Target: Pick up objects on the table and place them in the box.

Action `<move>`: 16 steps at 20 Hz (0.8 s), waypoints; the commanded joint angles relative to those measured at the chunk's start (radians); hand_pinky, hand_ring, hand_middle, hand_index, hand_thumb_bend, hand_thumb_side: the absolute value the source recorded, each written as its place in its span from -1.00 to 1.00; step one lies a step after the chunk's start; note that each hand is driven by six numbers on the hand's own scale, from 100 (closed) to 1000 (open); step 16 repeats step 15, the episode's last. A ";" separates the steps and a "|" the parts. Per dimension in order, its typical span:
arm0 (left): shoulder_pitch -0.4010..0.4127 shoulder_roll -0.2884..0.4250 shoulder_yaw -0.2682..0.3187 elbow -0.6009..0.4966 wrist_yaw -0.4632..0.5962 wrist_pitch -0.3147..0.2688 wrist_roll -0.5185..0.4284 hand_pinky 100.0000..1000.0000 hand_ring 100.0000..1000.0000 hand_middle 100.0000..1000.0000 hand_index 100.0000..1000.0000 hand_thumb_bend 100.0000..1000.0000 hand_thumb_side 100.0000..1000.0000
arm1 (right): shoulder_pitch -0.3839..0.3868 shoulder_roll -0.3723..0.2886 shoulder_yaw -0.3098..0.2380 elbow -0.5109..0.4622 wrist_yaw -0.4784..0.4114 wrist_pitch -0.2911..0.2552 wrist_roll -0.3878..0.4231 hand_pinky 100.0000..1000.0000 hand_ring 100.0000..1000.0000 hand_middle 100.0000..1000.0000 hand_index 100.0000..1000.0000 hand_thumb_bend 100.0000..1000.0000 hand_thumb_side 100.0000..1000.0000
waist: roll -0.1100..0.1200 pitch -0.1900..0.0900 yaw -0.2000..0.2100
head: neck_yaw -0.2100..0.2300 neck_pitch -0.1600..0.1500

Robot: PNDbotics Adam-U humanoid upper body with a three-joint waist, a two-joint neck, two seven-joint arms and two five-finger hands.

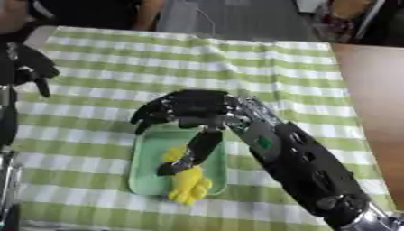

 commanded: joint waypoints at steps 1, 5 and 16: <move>-0.012 0.011 -0.002 -0.027 0.001 0.002 0.000 -0.71 -0.22 -0.18 -0.27 0.26 1.00 | -0.009 -0.002 -0.011 -0.015 -0.006 -0.017 0.017 0.50 0.66 0.70 0.66 -0.12 0.47 | 0.009 -0.011 -0.001 | -0.001 -0.017; -0.011 0.012 -0.002 -0.028 0.001 0.002 0.000 -0.71 -0.22 -0.18 -0.27 0.26 1.00 | -0.009 -0.003 -0.013 -0.015 -0.007 -0.017 0.015 0.50 0.66 0.70 0.66 -0.15 0.48 | 0.009 -0.011 -0.001 | -0.001 -0.018; -0.008 0.014 -0.003 -0.031 0.004 0.000 -0.001 -0.71 -0.22 -0.18 -0.27 0.26 1.00 | -0.055 -0.044 -0.057 -0.035 0.007 0.015 -0.025 0.53 0.67 0.71 0.67 -0.19 0.53 | 0.008 -0.016 -0.004 | 0.000 -0.017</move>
